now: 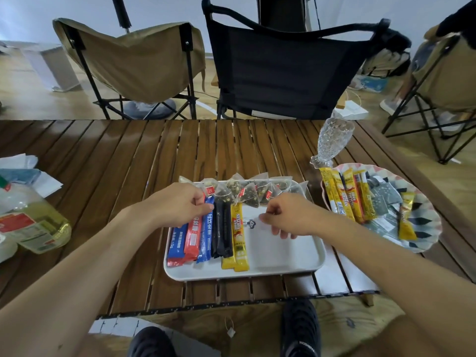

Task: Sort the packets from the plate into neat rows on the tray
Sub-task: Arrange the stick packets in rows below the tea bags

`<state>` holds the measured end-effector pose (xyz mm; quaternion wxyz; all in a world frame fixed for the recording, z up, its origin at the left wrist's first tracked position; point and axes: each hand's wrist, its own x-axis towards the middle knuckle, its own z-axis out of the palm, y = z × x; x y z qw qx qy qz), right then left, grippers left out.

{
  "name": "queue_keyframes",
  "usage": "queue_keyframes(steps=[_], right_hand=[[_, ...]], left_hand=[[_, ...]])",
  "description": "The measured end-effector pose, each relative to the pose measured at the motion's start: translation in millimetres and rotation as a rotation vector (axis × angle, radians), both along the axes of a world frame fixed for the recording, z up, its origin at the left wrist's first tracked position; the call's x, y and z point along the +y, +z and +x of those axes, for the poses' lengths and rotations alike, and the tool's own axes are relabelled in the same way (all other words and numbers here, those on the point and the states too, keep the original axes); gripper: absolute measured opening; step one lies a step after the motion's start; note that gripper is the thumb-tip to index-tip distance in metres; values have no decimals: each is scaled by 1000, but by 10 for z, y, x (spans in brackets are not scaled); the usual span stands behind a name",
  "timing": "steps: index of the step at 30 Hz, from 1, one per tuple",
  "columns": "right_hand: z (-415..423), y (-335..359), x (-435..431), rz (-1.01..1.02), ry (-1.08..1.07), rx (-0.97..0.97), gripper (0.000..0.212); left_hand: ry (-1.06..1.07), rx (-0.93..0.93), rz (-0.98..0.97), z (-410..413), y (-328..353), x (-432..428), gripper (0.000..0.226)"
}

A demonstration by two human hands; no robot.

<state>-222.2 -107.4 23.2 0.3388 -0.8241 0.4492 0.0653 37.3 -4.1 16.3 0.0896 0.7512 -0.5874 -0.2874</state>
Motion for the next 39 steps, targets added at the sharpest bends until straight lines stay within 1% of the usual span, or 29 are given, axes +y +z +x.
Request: queue_keyframes(steps=[3,6,8,9,12,14,19,25,27,29,31,32,34,37,39], right_hand=[[-253,113,-190,-98,-64,-7,22],[-551,183,-422,-122,-228,-50,19],[-752,182,-564,-157,-328,-57,22],[-849,158,-636,-214,-353,-41,26],[-1099,113,-798,-431,-402,121,30],[-1220,77,-882,-488,-434,194,31],[-1361,-80,-1024,-477,-472,264,39],[-1370,-64,-1061,-411,-566,212,36],[-1378,-49,-1039,-416,-587,200,34],[-1392,-2,-1017,-449,-594,173,34],[-1401,56,-1011,-530,-586,121,39],[-1387,91,-998,-568,-583,80,38],[-1307,166,-934,-602,-572,-32,27],[-1062,293,-735,-508,-508,-217,15],[-863,352,-588,-377,-484,-334,17]], left_hand=[[-26,-59,-19,-79,19,-56,33],[-46,-89,-39,-184,45,-121,35],[-58,-98,-52,-263,76,-160,35],[-63,-101,-58,-300,90,-181,36],[-69,-89,-81,-408,118,-253,39],[-73,-71,-92,-474,124,-305,40],[-103,-94,-112,-599,113,-421,41],[-102,-95,-109,-611,83,-442,40],[-97,-78,-117,-588,83,-426,41],[-88,-68,-127,-542,84,-396,42],[-74,-55,-138,-480,82,-350,42],[-64,-48,-140,-443,85,-324,41],[-50,-46,-141,-357,84,-267,41],[-16,-46,-116,-211,85,-166,38],[5,-10,-90,-108,83,-98,35]])
